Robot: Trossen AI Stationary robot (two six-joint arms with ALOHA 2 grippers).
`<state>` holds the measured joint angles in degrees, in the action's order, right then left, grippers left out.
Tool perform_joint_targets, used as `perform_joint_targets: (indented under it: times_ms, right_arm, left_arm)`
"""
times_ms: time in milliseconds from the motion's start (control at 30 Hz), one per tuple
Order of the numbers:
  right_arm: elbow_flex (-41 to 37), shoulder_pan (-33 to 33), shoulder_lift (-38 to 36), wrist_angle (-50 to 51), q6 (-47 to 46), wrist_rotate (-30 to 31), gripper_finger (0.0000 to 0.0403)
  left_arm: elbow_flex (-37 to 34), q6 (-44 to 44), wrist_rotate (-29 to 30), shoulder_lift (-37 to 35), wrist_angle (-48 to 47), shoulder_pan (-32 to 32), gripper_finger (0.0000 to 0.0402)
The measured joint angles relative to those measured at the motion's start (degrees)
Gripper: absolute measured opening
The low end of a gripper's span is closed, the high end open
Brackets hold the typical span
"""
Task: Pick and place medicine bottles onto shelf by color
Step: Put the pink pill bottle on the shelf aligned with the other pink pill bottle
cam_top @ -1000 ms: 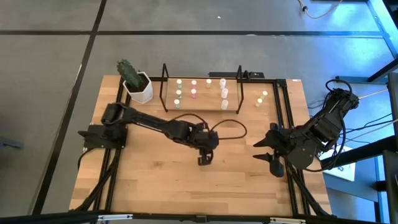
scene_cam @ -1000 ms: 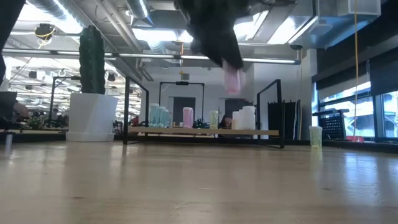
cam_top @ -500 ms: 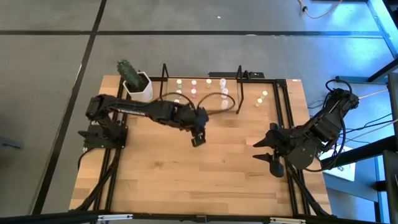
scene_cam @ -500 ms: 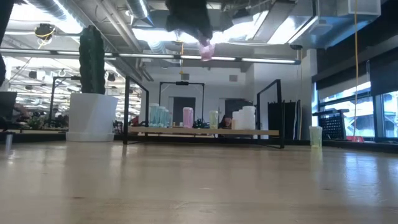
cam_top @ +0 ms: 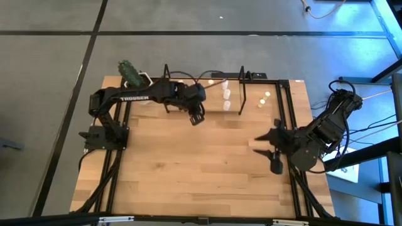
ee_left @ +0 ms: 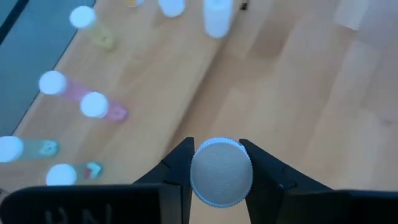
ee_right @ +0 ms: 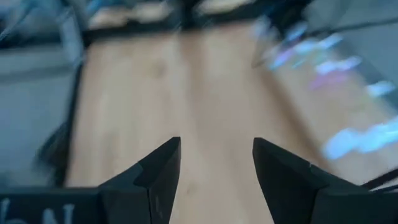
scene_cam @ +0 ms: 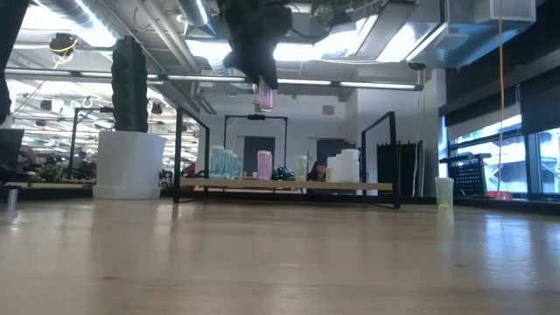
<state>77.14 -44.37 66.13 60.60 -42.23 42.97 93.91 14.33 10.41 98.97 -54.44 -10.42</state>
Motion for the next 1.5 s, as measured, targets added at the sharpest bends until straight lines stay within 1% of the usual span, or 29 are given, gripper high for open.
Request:
perform_joint_targets:
  times_ms: [67, 100, 167, 233, 333, 467, 600, 700, 800, 900, 1033, 1167, 1267, 1367, 1500]
  right_arm:
    - [0.0, 0.3, 0.0, 0.0, -1.7, 6.8, 0.0202]
    - [0.0, 0.5, 0.0, 0.0, -2.2, 9.1, 0.0202]
    - [0.0, 1.1, 0.0, 0.0, -2.2, 11.6, 0.0202]
    - [0.0, 2.0, 0.0, 0.0, -2.3, 12.3, 0.0202]
    - [-0.1, 4.3, 0.0, 0.0, -2.5, 11.8, 0.0202]
    - [-0.3, 9.2, 0.0, 0.1, -2.0, 10.6, 0.0202]
    - [-0.3, 15.3, 0.0, 0.1, 1.0, 6.5, 0.0202]
    - [-0.3, 18.6, 0.0, 0.0, 2.8, 5.5, 0.0202]
    - [-0.3, 20.6, 0.0, 0.0, 4.8, 5.4, 0.0202]
    - [-0.3, 21.8, 0.0, 0.0, 6.7, 5.4, 0.0202]
    - [-0.3, 22.1, 0.0, -0.1, 6.8, 5.4, 0.0202]
    - [-0.3, 22.1, 0.0, -0.1, 6.8, 5.4, 0.0202]
    - [-0.3, 22.1, 0.0, -0.2, 6.8, 5.0, 0.0202]
    - [-0.3, 22.1, 0.0, -0.2, 6.8, 4.9, 0.0202]
    - [-0.3, 22.1, 0.0, -0.2, 6.7, 4.9, 0.0202]
  left_arm:
    - [0.0, -0.2, -0.1, 0.2, -0.1, -1.5, 0.0093]
    - [0.0, -0.1, -0.5, 0.2, -0.2, -2.0, 0.0093]
    - [0.0, 0.2, -1.2, 0.2, -0.1, -2.8, 0.0093]
    - [0.0, 0.3, -1.1, 0.2, -0.1, -3.3, 0.0093]
    - [0.0, 0.1, -1.0, 0.5, 0.2, -3.7, 0.0093]
    - [-0.1, 0.1, -1.0, 0.9, 0.0, -3.9, 0.0093]
    - [-0.1, 0.6, -0.9, 0.8, 0.0, -3.9, 0.0093]
    - [-0.1, 3.2, -0.9, 0.9, 0.0, -3.9, 0.0093]
    - [-0.1, 3.6, -0.7, 1.8, 0.1, -3.6, 0.0093]
    - [-1.0, 4.6, 1.2, 2.5, 3.3, -3.5, 0.0093]
    - [-4.9, 5.4, 1.5, 2.7, 6.9, -4.0, 0.0093]
    - [-8.3, 8.2, 1.7, 2.7, 8.0, -4.6, 0.0093]
    - [-11.2, 10.5, 1.8, 2.7, 11.3, -4.7, 0.0093]
    - [-13.1, 11.1, 3.0, 2.7, 14.6, -4.7, 0.0093]
    - [-14.2, 12.5, 7.2, 2.7, 15.9, -4.7, 0.0093]
